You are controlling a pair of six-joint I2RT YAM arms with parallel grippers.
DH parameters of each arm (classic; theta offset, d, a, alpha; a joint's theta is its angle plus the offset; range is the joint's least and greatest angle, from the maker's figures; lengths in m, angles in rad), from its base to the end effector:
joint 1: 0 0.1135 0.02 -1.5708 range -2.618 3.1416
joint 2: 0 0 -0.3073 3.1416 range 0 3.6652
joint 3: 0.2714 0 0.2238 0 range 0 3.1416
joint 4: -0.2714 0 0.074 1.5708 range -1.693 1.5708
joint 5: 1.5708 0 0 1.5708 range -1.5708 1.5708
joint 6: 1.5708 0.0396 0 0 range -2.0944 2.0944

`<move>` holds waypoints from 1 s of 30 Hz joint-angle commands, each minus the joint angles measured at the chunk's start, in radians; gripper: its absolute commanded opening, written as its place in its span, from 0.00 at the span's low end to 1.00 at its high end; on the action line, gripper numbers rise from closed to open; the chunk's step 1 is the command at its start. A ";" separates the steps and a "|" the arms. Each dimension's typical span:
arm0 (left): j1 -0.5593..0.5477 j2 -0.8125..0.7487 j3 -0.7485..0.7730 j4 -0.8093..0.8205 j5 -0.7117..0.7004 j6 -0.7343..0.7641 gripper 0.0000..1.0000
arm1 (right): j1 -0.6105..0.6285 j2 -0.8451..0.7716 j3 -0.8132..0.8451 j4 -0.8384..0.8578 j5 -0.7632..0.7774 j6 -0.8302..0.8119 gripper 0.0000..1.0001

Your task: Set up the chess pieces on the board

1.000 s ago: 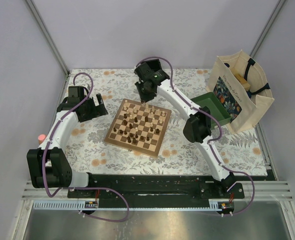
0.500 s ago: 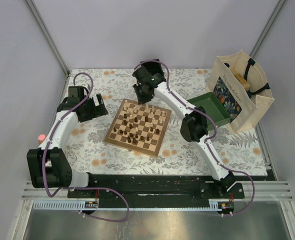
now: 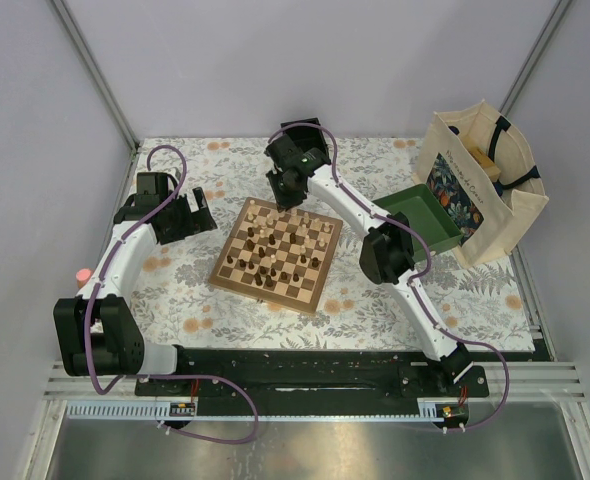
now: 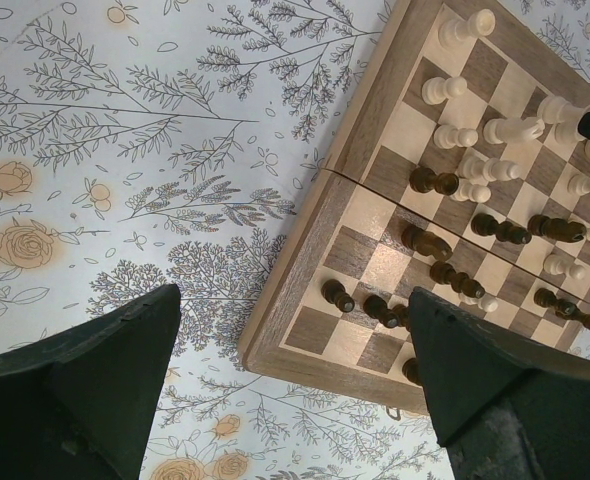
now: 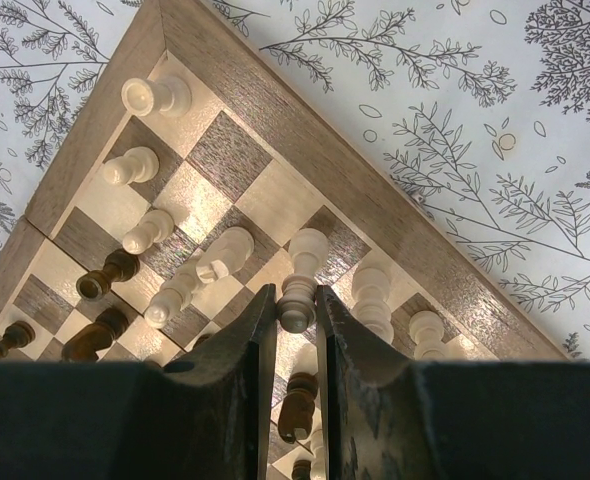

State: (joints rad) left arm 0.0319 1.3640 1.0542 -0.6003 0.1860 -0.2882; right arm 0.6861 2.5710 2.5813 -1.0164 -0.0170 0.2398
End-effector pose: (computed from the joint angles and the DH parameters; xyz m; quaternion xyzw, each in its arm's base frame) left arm 0.2499 0.0006 0.3165 -0.1204 0.9346 -0.1284 0.3091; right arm 0.4285 0.3517 0.2457 -0.2148 0.9360 0.1317 0.2456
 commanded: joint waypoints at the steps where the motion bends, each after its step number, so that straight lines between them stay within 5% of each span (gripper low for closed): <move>1: 0.002 -0.016 0.032 0.025 0.017 -0.005 0.99 | 0.004 -0.005 0.042 -0.010 0.012 -0.002 0.22; 30: 0.000 -0.013 0.032 0.025 0.021 -0.005 0.99 | 0.004 0.014 0.043 -0.019 0.026 -0.008 0.24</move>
State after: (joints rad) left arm 0.0319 1.3640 1.0542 -0.6003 0.1886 -0.2882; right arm 0.6865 2.5710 2.5816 -1.0248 0.0143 0.2390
